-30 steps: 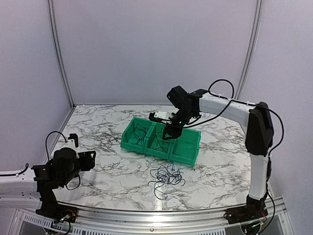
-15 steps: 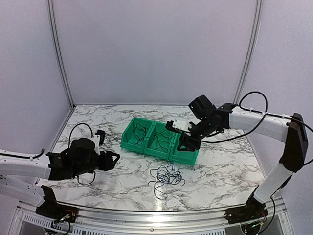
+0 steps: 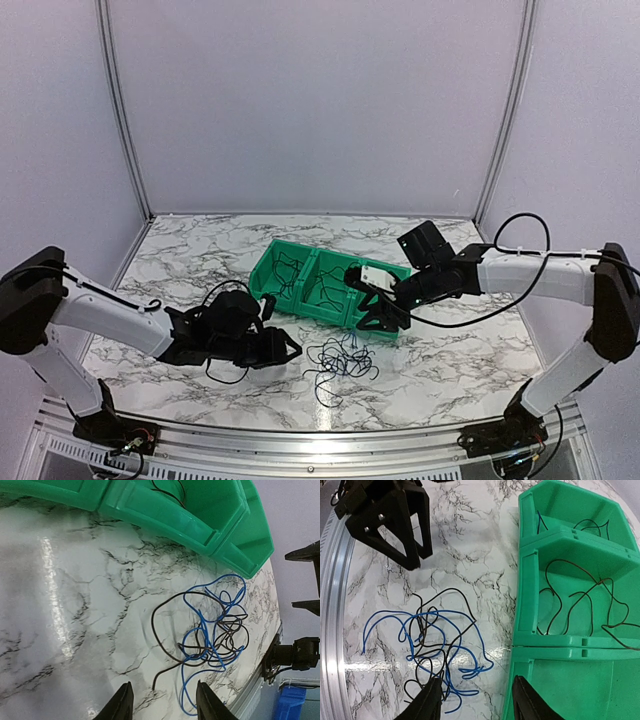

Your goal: Untangle the cables

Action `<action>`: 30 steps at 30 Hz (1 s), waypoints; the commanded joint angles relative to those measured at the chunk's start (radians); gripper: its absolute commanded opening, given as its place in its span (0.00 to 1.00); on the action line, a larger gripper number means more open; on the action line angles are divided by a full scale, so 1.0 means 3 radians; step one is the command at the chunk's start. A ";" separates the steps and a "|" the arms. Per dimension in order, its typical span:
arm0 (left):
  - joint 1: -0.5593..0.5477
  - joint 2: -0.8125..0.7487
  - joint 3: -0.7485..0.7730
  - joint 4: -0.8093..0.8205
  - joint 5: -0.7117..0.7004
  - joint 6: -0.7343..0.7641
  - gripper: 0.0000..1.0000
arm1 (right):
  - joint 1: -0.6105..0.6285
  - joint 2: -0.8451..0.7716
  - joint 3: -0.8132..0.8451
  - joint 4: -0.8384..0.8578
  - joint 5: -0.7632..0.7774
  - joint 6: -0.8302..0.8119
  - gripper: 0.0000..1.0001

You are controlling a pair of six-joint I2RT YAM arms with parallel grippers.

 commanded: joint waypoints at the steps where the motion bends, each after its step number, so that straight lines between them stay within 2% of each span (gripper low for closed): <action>1: -0.0015 0.0299 0.0241 0.0261 0.0274 -0.0321 0.41 | 0.0018 -0.0091 -0.0053 0.0142 -0.0159 -0.0060 0.49; 12: -0.0015 0.0866 0.0586 0.0314 0.0351 -0.0672 0.21 | 0.0016 -0.0162 -0.0067 0.0116 -0.0194 -0.0088 0.49; 20: -0.0015 0.0764 0.0626 0.0326 0.0106 -0.0498 0.00 | 0.0016 -0.0196 -0.0079 0.0111 -0.0189 -0.0100 0.49; 30: -0.0015 0.0289 0.0573 0.0301 -0.0055 0.0190 0.00 | 0.0021 -0.0160 -0.0041 0.0125 -0.0392 -0.0018 0.49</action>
